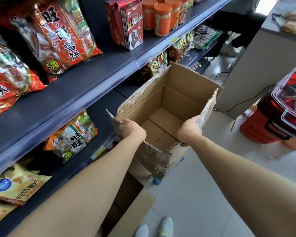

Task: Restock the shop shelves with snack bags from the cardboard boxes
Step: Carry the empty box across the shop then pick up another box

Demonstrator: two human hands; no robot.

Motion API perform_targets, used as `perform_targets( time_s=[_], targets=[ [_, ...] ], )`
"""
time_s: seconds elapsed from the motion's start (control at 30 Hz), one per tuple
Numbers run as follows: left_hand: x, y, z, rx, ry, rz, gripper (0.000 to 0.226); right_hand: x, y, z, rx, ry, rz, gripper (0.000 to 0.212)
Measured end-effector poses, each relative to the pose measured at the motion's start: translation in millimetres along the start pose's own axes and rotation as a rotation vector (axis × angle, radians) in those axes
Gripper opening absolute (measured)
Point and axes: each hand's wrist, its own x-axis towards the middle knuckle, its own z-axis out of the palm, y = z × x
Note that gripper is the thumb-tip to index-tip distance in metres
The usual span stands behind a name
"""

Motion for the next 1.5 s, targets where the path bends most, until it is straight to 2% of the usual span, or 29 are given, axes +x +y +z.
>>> perform_targets(
  time_s=[0.07, 0.1, 0.17, 0.23, 0.27, 0.33, 0.4, 0.5, 0.57, 0.67, 0.77, 0.87, 0.97, 1.17, 1.5],
  targets=[
    [-4, 5, -9, -0.018, -0.015, 0.071, 0.070, -14, 8, -11, -0.196, 0.014, -0.017, 0.044],
    [-8, 10, -14, -0.021, -0.018, 0.111, 0.073, -17, 15, -18, -0.423, -0.011, -0.061, 0.043],
    [-23, 23, -27, 0.011, -0.033, 0.194, 0.073, -31, 26, -24, -0.465, -0.049, -0.097, 0.037],
    [-40, 36, -39, 0.066, -0.047, 0.268, 0.073, -42, 39, -25, -0.340, -0.050, -0.059, 0.024],
    [-49, 41, -43, 0.092, -0.050, 0.308, 0.074, -51, 47, -25, -0.187, -0.009, -0.005, 0.023],
    [-70, 55, -51, 0.131, -0.059, 0.390, 0.072, -71, 64, -28, 0.081, 0.070, 0.094, 0.031],
    [-89, 71, -54, 0.163, -0.076, 0.460, 0.069, -92, 84, -30, 0.212, 0.096, 0.162, 0.036],
    [-124, 90, -56, 0.188, -0.093, 0.561, 0.065, -121, 112, -32, 0.244, 0.074, 0.247, 0.039],
    [-143, 99, -54, 0.190, -0.107, 0.618, 0.064, -135, 128, -28, 0.391, 0.113, 0.304, 0.039],
    [-171, 111, -45, 0.195, -0.138, 0.707, 0.060, -149, 155, -13, 0.948, 0.155, 0.441, 0.026],
    [-203, 120, -29, 0.210, -0.189, 0.789, 0.060, -174, 187, 2, 1.254, 0.323, 0.546, 0.021],
    [-233, 131, -8, 0.235, -0.197, 0.870, 0.056, -194, 209, 18, 1.326, 0.337, 0.669, 0.010],
    [-262, 141, 18, 0.273, -0.222, 0.939, 0.051, -208, 239, 40, 1.321, 0.350, 0.744, 0.018],
    [-322, 169, 85, 0.377, -0.332, 1.005, 0.056, -232, 309, 86, 1.387, 0.319, 0.857, 0.012],
    [-422, 202, 192, 0.464, -0.462, 1.149, 0.040, -274, 411, 154, 1.490, 0.285, 1.034, 0.021]
  ],
)
